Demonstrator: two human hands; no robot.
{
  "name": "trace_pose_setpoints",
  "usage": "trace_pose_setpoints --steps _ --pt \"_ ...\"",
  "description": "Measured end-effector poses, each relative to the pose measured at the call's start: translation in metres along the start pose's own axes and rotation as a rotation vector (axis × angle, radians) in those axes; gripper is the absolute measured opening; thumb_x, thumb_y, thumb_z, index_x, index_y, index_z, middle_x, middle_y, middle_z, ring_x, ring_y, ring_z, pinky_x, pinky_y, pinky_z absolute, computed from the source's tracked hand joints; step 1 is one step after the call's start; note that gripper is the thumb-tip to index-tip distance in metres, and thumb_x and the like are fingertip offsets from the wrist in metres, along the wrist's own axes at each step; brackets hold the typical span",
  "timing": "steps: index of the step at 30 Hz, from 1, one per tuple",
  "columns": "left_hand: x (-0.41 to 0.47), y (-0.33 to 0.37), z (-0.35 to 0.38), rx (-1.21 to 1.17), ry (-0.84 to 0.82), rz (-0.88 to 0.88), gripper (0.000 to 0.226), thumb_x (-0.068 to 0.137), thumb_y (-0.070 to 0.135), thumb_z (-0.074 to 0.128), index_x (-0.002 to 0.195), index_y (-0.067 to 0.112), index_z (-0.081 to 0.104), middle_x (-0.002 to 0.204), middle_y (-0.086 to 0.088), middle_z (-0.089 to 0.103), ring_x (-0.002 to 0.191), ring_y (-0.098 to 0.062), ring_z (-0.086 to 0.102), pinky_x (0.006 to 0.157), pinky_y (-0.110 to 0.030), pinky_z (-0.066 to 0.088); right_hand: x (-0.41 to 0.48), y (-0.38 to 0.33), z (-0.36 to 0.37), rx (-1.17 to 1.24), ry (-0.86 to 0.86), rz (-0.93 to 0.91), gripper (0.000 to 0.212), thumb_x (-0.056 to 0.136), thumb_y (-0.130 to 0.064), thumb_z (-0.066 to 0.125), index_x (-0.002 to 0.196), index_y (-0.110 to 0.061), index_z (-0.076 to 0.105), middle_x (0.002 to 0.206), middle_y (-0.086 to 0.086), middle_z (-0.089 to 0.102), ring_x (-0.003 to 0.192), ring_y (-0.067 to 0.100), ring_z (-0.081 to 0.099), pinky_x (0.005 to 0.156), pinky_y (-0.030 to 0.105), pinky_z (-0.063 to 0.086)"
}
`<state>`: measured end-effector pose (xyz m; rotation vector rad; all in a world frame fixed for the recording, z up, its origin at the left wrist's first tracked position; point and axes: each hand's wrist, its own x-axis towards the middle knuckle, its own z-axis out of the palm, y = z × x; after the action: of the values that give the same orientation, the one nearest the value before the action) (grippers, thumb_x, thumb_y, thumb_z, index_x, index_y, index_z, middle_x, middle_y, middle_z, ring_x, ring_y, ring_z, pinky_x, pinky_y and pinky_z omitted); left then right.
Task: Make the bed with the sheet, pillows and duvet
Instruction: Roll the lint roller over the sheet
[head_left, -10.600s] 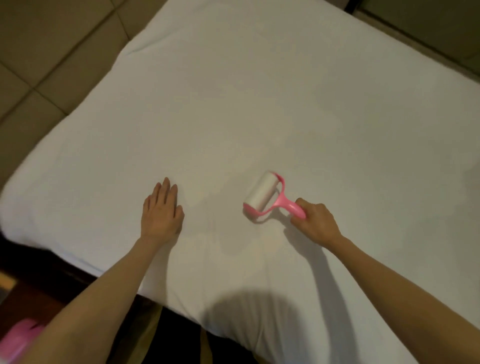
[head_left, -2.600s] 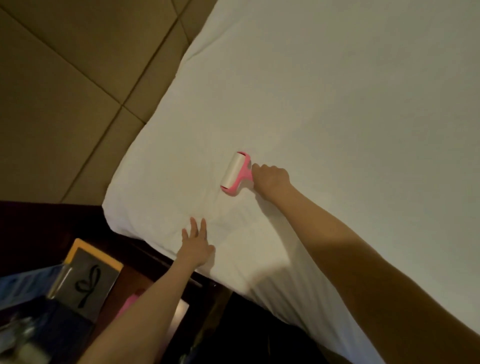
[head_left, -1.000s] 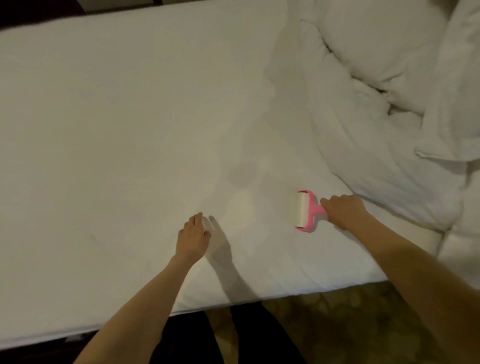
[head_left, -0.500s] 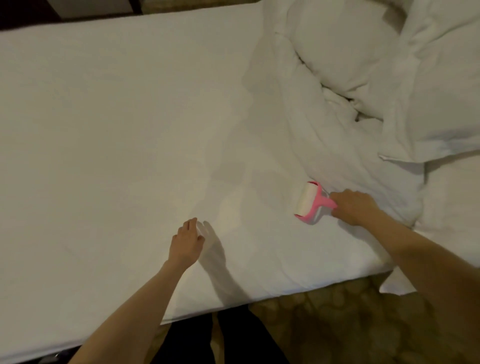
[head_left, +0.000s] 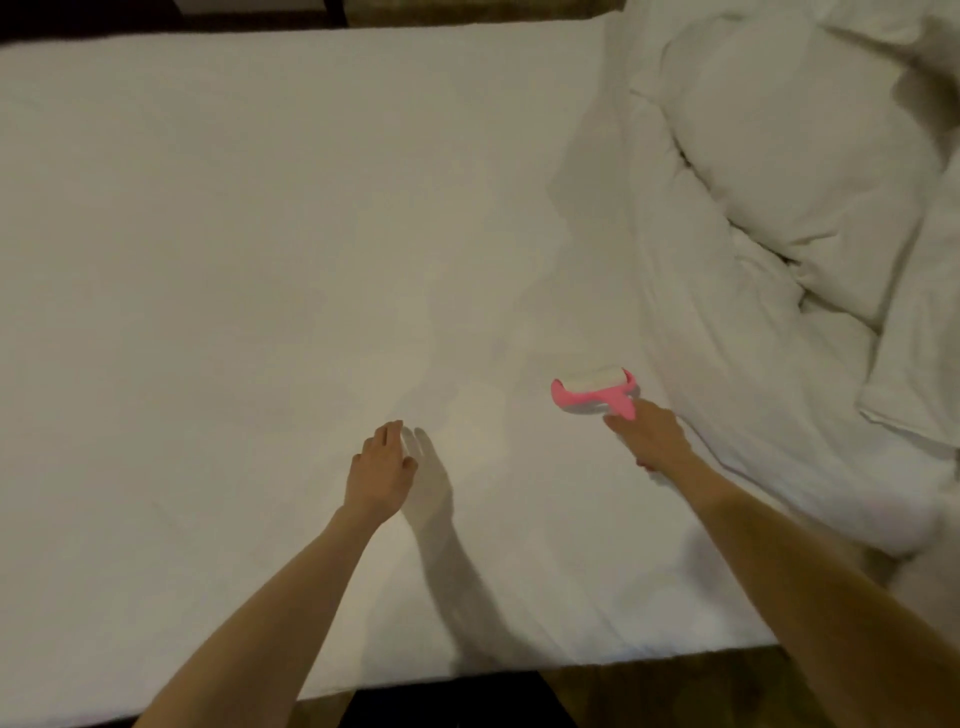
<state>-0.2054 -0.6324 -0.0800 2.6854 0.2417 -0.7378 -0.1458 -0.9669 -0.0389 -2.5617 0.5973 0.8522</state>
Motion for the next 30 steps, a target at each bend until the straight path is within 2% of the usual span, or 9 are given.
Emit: trace_pose_setpoints --steps 2,5,9,12,16,19,22,26,30 --pt "0.015 -0.005 -0.009 -0.019 0.015 -0.025 0.051 0.094 0.018 0.048 0.142 0.009 0.032 0.145 -0.010 0.038 0.124 -0.032 0.044 0.094 -0.043 0.040 0.007 -0.019 -0.002 -0.028 0.002 0.002 0.024 0.090 -0.040 0.051 0.093 -0.017 0.054 0.080 0.005 0.062 0.061 0.023 0.064 0.068 0.034 0.057" --pt "0.038 -0.010 -0.022 -0.021 0.039 -0.044 0.050 0.093 0.017 0.049 0.140 0.008 0.034 0.144 -0.010 0.038 0.123 -0.032 0.044 0.093 -0.042 0.040 0.028 -0.044 -0.005 -0.069 0.002 -0.003 0.022 0.091 -0.035 0.049 0.102 -0.016 0.052 0.073 0.003 0.052 0.063 0.025 0.057 0.069 0.030 0.050" --pt "0.073 -0.009 -0.039 0.003 0.056 -0.043 0.055 0.093 0.019 0.050 0.144 0.009 0.032 0.152 -0.009 0.028 0.134 -0.031 0.035 0.101 -0.043 0.037 0.067 -0.082 -0.019 -0.094 -0.005 -0.023 0.024 0.090 -0.027 0.048 0.107 -0.011 0.052 0.077 0.006 0.055 0.066 0.026 0.054 0.066 0.028 0.042" --pt "0.102 -0.007 -0.051 -0.022 0.083 -0.029 0.058 0.092 0.018 0.052 0.146 0.009 0.031 0.154 -0.009 0.026 0.139 -0.030 0.030 0.106 -0.044 0.033 0.096 -0.113 -0.035 -0.068 0.004 -0.022 0.015 0.091 -0.027 0.047 0.097 -0.013 0.048 0.066 0.002 0.048 0.054 0.018 0.052 0.062 0.027 0.043" --pt "0.142 -0.002 -0.066 -0.028 0.125 0.002 0.060 0.092 0.018 0.052 0.147 0.009 0.030 0.154 -0.009 0.027 0.140 -0.029 0.029 0.108 -0.043 0.030 0.138 -0.156 -0.052 -0.034 0.022 -0.041 0.022 0.089 -0.026 0.047 0.098 -0.009 0.057 0.070 0.005 0.058 0.051 0.019 0.058 0.050 0.023 0.042" --pt "0.173 0.002 -0.076 -0.029 0.148 0.017 0.061 0.092 0.018 0.052 0.148 0.009 0.028 0.155 -0.009 0.027 0.140 -0.029 0.027 0.110 -0.042 0.028 0.167 -0.195 -0.066 0.016 0.014 -0.024 0.021 0.088 -0.024 0.046 0.096 -0.007 0.058 0.074 0.010 0.062 0.055 0.025 0.062 0.053 0.030 0.053" --pt "0.207 0.005 -0.087 -0.021 0.157 0.046 0.063 0.093 0.021 0.051 0.149 0.009 0.025 0.156 -0.008 0.024 0.141 -0.029 0.025 0.111 -0.041 0.025 0.202 -0.229 -0.080 0.056 0.041 -0.015 0.024 0.086 -0.023 0.045 0.099 -0.007 0.057 0.076 0.013 0.064 0.055 0.028 0.063 0.052 0.033 0.054" --pt "0.254 0.009 -0.100 0.009 0.200 0.076 0.063 0.095 0.028 0.050 0.149 0.009 0.024 0.157 -0.008 0.021 0.143 -0.028 0.022 0.113 -0.041 0.022 0.249 -0.274 -0.097 0.109 0.074 -0.066 0.027 0.089 -0.020 0.045 0.107 -0.004 0.057 0.084 0.016 0.065 0.051 0.024 0.058 0.045 0.024 0.046" --pt "0.307 0.010 -0.113 0.013 0.271 0.062 0.062 0.093 0.036 0.035 0.149 0.010 0.025 0.158 -0.007 0.018 0.145 -0.027 0.018 0.114 -0.041 0.019 0.284 -0.312 -0.109 0.119 0.111 -0.124 0.028 0.092 -0.018 0.046 0.114 -0.003 0.055 0.075 0.008 0.054 0.048 0.017 0.050 0.040 0.021 0.033"
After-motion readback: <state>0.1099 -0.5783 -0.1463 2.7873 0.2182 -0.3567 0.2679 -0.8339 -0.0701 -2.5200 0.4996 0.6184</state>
